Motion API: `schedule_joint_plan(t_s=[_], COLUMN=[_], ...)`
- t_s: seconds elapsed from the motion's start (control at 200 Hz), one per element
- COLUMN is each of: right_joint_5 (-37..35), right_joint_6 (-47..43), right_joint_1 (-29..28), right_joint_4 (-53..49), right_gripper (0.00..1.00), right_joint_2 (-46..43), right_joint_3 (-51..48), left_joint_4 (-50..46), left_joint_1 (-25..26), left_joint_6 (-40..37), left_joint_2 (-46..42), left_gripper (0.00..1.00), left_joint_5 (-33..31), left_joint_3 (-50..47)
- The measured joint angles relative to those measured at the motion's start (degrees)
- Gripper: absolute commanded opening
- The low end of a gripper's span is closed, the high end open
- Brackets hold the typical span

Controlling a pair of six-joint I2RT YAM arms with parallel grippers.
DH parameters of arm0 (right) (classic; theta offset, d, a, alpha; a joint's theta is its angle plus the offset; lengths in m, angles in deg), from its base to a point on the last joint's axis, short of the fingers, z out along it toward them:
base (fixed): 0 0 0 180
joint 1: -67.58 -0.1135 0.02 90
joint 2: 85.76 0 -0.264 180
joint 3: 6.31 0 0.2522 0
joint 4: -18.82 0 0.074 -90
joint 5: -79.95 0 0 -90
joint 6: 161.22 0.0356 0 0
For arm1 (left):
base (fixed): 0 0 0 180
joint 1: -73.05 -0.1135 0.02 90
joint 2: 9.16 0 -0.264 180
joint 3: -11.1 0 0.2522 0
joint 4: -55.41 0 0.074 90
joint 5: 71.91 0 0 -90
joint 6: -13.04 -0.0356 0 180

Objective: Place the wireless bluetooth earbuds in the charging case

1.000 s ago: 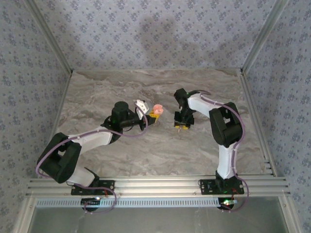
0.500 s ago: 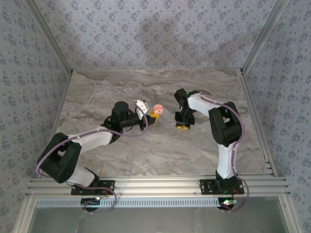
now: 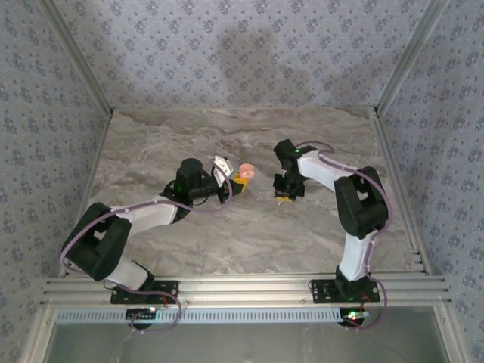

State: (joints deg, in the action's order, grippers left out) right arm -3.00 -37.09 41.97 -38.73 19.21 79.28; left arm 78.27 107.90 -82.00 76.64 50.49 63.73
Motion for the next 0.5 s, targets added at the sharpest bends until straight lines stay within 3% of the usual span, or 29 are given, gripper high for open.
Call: schedule_joint_plan(t_s=[0.5], right_joint_5=[-6.82], right_joint_6=[7.08], right_joint_1=[-6.80], right_joint_4=[7.63], right_gripper=[0.22], right_joint_2=[-25.16], right_joint_3=[-5.33], left_joint_4=[0.90], left_joint_1=[3.34], left_joint_6=[0.96], left_joint_2=[4.74], left_gripper=[0.04], left_joint_5=[-1.42], left_joint_3=[3.74])
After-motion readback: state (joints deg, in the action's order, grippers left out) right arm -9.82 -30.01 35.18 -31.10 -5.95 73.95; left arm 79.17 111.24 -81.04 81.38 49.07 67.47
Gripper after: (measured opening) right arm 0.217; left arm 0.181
